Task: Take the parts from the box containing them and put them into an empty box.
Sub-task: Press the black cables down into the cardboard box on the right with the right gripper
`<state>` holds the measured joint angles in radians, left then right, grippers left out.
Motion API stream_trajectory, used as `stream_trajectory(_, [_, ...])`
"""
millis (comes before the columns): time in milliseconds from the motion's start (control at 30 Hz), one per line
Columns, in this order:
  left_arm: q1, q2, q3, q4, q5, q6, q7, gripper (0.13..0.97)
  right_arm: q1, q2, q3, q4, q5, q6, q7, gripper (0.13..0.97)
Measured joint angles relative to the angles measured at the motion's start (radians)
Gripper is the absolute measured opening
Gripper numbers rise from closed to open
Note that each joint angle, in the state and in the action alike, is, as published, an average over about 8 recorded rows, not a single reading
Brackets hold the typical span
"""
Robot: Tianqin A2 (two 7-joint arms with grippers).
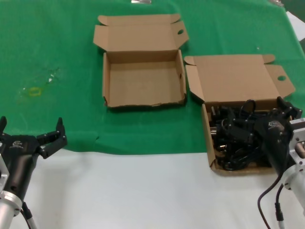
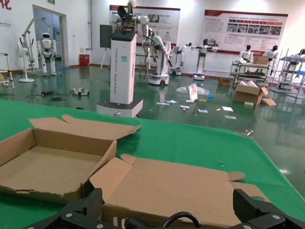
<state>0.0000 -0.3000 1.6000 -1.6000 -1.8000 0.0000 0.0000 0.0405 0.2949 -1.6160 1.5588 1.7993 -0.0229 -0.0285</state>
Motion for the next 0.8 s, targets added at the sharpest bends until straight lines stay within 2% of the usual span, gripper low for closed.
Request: stream_trajectory(800, [0.0,0.0,0.0,0.0,0.0,0.0,0.0,0.964,0.0,0.0,0.0,0.0,0.0,0.0,0.0,0.966])
